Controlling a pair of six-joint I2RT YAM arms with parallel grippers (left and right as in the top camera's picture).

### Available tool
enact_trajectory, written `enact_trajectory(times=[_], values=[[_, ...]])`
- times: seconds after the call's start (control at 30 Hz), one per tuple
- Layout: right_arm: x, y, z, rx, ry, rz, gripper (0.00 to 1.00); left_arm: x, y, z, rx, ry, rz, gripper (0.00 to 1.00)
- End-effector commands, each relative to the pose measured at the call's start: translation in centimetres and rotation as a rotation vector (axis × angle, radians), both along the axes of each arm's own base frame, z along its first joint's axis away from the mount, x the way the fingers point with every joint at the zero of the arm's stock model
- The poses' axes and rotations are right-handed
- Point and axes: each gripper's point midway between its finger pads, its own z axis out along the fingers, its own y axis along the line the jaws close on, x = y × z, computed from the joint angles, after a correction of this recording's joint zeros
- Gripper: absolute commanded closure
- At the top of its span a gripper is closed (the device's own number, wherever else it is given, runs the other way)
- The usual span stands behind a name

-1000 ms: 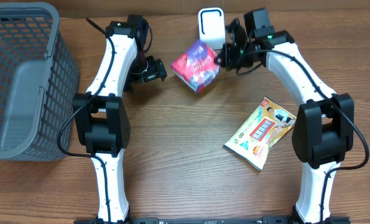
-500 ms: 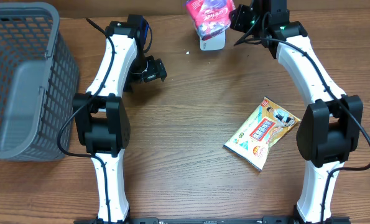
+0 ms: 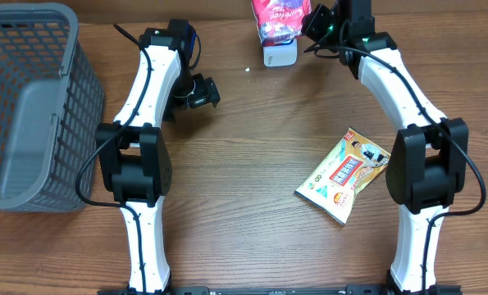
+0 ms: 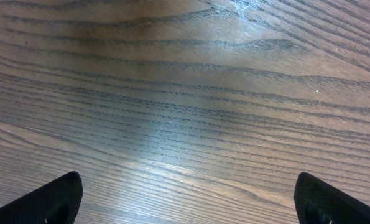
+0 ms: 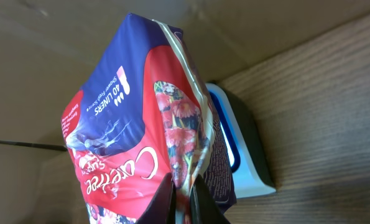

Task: Scan the item barcode
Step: 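Hold the Carefree pack up in front of the scanner with the right gripper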

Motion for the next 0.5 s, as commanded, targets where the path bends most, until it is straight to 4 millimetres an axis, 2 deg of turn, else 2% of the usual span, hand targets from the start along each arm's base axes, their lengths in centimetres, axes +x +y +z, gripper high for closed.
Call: enact_trajectory(times=[0.0, 0.1, 0.2, 0.37, 0.47], values=[[0.1, 0.7, 1.1, 0.041, -0.012, 0.011, 0.96, 0.0, 0.4, 0.0, 0.014, -0.003, 0.02, 0.0], [-0.1, 0.6, 1.0, 0.038, -0.001, 0.01, 0.96, 0.0, 0.4, 0.0, 0.014, -0.003, 0.021, 0.0], [-0.2, 0.1, 1.6, 0.021, -0.017, 0.017, 0.96, 0.0, 0.4, 0.0, 0.014, -0.003, 0.02, 0.0], [-0.6, -1.2, 5.9, 0.006, -0.093, 0.014, 0.96, 0.0, 0.4, 0.0, 0.014, -0.003, 0.02, 0.0], [-1.2, -3.7, 9.1, 0.001, -0.132, -0.024, 0.96, 0.1, 0.4, 0.0, 0.014, -0.005, 0.02, 0.0]])
